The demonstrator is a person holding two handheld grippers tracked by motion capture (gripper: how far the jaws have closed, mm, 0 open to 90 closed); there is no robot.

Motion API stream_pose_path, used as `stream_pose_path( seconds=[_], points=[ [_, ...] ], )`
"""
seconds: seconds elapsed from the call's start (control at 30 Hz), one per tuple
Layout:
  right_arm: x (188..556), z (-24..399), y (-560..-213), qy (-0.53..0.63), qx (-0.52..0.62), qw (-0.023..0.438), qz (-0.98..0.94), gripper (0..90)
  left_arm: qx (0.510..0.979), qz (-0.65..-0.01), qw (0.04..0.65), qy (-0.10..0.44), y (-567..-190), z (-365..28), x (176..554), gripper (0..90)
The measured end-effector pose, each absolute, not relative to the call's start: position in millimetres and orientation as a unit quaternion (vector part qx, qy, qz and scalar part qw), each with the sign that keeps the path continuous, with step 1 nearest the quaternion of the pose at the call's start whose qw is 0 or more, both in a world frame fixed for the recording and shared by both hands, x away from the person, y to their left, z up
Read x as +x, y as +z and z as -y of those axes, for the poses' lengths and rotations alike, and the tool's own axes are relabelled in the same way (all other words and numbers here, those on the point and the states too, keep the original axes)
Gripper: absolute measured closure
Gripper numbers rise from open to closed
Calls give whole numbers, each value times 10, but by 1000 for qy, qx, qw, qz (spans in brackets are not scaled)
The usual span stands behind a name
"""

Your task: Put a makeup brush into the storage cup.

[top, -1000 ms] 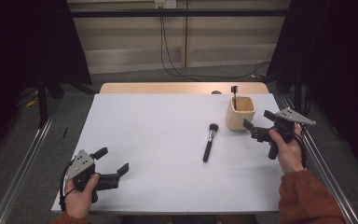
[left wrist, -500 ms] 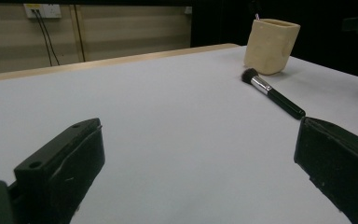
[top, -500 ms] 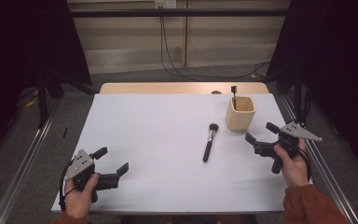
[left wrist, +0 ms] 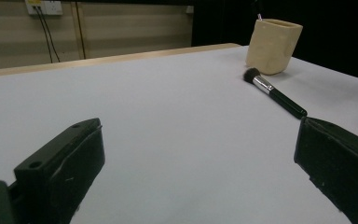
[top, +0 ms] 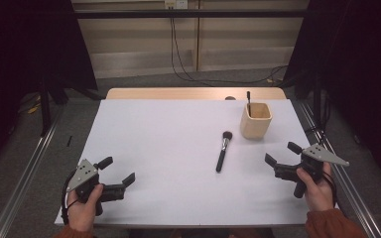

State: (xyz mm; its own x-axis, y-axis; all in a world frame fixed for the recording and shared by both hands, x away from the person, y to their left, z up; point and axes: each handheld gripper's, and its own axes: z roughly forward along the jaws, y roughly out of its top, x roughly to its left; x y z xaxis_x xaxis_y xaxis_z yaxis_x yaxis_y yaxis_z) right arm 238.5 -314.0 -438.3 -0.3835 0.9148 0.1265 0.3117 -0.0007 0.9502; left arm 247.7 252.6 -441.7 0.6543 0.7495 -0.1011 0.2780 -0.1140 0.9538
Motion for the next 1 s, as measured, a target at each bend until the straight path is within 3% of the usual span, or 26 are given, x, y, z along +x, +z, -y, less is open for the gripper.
stream_pose_path(
  seconds=[0.53,1.0],
  points=[
    [2056,3208,-4494,508,471,283,-663,3,710,-361,564,217,-4382,-2571,2400,18],
    [2081,3189,-4526,508,466,281,-668,4,711,-358,566,214,-4380,-2584,2408,18]
  ],
)
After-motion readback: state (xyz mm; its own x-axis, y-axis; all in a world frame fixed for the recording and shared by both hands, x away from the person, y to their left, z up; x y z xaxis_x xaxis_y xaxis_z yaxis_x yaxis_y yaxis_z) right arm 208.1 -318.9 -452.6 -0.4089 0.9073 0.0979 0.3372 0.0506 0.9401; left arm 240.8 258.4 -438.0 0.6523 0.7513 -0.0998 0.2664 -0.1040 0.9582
